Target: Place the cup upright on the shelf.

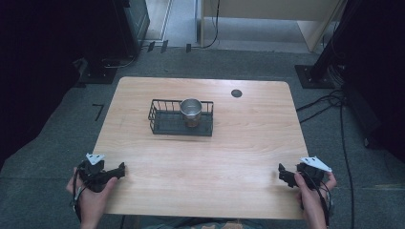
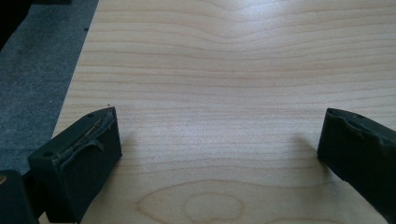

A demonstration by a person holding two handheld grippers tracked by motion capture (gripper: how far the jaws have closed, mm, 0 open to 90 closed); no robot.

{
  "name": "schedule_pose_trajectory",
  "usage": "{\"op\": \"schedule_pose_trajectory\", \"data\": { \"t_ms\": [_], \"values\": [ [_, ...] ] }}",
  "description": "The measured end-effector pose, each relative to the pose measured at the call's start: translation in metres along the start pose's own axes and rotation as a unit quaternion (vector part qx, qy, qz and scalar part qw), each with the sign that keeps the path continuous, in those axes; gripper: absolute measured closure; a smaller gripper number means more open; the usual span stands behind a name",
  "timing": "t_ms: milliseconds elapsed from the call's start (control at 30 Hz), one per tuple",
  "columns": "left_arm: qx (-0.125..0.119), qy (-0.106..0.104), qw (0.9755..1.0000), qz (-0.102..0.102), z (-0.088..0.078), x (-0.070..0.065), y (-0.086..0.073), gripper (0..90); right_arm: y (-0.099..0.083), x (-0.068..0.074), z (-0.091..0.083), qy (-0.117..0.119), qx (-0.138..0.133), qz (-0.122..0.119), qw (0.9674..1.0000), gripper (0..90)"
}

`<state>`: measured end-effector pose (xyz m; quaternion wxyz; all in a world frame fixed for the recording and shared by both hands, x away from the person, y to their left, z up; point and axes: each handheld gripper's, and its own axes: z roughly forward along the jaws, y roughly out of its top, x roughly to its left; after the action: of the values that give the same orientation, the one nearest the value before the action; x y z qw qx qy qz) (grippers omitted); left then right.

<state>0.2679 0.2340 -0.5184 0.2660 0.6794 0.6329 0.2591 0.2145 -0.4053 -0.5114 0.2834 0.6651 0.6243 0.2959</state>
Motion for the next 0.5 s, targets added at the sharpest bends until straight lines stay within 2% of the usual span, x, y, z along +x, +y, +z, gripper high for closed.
{"op": "schedule_pose_trajectory", "data": {
  "t_ms": [133,233,367,500],
  "values": [
    [0.000,0.000,1.0000,0.000,0.000,0.000,0.000,0.0,-0.011,-0.007,-0.002,-0.014,0.009,-0.007,0.9998,3.5],
    [0.000,0.000,1.0000,0.000,0.000,0.000,0.000,0.0,-0.019,-0.011,-0.002,-0.018,0.018,-0.002,0.9997,4.4],
    [0.000,0.000,1.0000,0.000,0.000,0.000,0.000,0.0,-0.026,-0.012,-0.004,-0.014,0.019,0.005,0.9997,4.3],
    [0.000,0.000,1.0000,0.000,0.000,0.000,0.000,0.0,-0.027,-0.013,-0.005,-0.009,0.019,0.002,0.9998,3.7]
  ]
}}
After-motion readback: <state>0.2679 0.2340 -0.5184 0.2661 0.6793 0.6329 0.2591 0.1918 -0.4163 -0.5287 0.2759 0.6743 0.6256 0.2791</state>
